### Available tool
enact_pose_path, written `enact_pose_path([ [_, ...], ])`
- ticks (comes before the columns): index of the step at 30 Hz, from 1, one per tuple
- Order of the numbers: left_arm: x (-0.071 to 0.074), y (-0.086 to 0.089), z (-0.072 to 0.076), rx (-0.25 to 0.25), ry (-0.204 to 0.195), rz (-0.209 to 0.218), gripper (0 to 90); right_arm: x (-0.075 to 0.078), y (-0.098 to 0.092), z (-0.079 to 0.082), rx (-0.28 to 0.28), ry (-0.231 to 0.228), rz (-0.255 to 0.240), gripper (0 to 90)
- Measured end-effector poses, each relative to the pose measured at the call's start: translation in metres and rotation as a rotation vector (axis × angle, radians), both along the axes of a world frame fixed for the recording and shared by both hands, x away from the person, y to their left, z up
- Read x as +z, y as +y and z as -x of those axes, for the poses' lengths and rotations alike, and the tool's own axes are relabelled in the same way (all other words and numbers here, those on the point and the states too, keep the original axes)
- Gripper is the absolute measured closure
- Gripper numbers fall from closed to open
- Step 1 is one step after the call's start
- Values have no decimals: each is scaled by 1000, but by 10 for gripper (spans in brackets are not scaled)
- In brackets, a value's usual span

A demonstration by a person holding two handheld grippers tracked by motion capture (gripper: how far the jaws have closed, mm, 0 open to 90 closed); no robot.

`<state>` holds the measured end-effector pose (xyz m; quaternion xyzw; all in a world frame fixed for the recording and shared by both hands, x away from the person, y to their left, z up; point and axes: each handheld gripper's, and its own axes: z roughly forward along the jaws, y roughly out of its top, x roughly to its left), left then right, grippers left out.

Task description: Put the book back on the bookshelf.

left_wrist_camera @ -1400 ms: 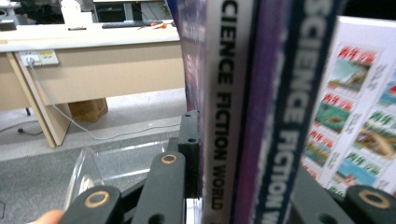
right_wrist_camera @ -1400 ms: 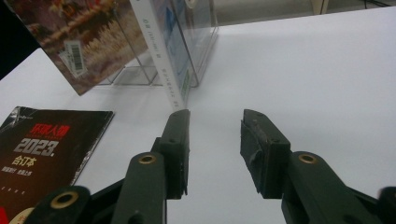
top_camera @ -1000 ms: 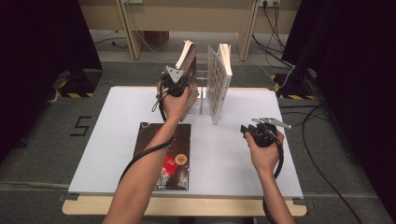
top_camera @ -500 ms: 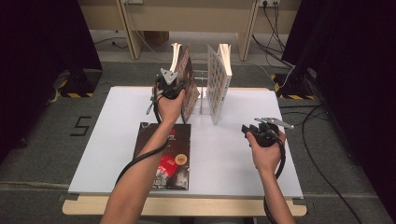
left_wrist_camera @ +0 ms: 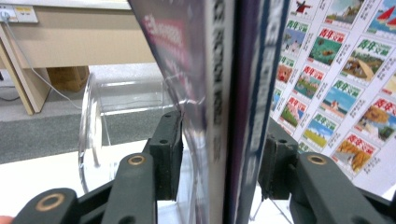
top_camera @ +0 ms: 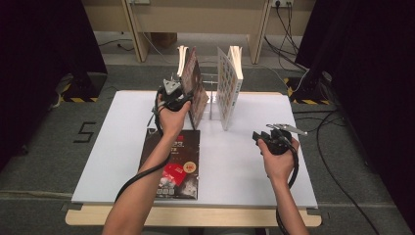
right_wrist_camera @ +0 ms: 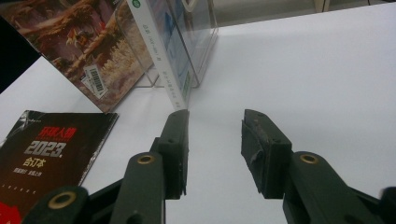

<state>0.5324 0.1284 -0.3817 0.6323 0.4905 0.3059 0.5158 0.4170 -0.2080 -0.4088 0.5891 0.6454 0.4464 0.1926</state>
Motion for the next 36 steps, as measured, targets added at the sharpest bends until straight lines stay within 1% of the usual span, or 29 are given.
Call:
enact_pose_path([
  [3,-2,3,5,5,-3,-4,575,-1,0,-1,0,3,0,618],
  [7,-3,6,9,-6,5,1,584,-2,0,0,-3,4,4,618],
  [10,-2,7,12,-13,-2,-2,624,-2,1,0,-2,3,3,617],
  [12,-3,6,13,-20,2,-7,656,-2,1,0,3,4,10,617],
  [14,-2,5,15,-15,11,-11,675,-2,1,0,-1,12,1,617],
  [16,-3,3,18,-4,16,-9,677,-2,1,0,-3,10,4,616],
  [19,-4,2,26,12,23,-17,668,-1,0,1,-6,13,-2,615],
  [21,-5,2,32,18,20,-28,673,-2,-1,1,-6,14,-2,615],
  [23,-7,4,36,23,30,-15,682,-2,0,1,-5,13,0,615],
  [25,-8,7,40,29,26,-13,697,-2,0,1,-6,16,2,615],
  [28,-8,7,48,10,18,-5,770,-2,1,1,-1,12,5,615],
  [30,-8,5,52,-8,15,-9,788,-2,2,1,-3,15,3,615],
  [32,-9,2,53,-25,24,-4,816,-2,2,1,-2,16,6,615],
  [33,-10,0,51,-26,27,-16,825,-2,3,1,-6,21,1,615],
  [35,-14,-2,47,-13,40,-29,835,-2,3,1,-3,20,4,615],
  [36,-15,-2,46,-9,40,-27,840,-2,2,1,-1,17,6,615],
])
